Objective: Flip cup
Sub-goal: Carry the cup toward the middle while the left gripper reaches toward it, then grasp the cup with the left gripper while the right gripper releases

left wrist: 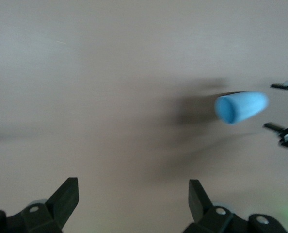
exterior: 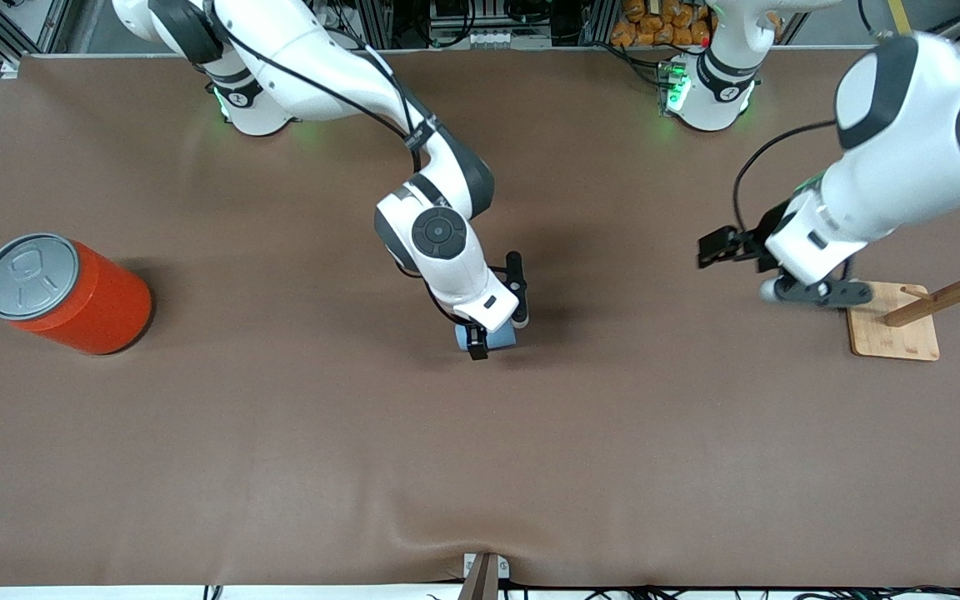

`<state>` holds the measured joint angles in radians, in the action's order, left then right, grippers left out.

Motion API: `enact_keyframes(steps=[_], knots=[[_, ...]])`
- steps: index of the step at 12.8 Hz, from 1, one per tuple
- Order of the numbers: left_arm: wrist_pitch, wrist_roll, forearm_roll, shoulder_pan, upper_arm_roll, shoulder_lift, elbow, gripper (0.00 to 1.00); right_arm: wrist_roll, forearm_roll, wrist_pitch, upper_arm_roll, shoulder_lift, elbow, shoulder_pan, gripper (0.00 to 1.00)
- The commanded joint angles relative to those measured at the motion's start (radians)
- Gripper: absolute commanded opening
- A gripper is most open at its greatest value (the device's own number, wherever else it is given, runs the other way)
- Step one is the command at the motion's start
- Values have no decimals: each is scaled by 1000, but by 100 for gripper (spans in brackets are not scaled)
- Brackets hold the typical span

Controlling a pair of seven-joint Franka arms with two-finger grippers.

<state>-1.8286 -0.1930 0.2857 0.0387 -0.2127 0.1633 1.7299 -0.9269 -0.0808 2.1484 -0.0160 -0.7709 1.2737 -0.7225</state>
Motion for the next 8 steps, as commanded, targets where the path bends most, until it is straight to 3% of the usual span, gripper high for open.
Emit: enact_keyframes(steps=[1, 5, 8], knots=[[-125, -5, 133, 53, -27, 148, -19, 100, 124, 3, -128, 1, 114, 9, 46, 100], [-326, 35, 490, 180, -34, 372, -29, 100, 169, -1, -254, 1, 209, 15, 239, 100], [-420, 43, 662, 262, -37, 429, -24, 100, 169, -2, -321, 1, 271, 16, 401, 100]])
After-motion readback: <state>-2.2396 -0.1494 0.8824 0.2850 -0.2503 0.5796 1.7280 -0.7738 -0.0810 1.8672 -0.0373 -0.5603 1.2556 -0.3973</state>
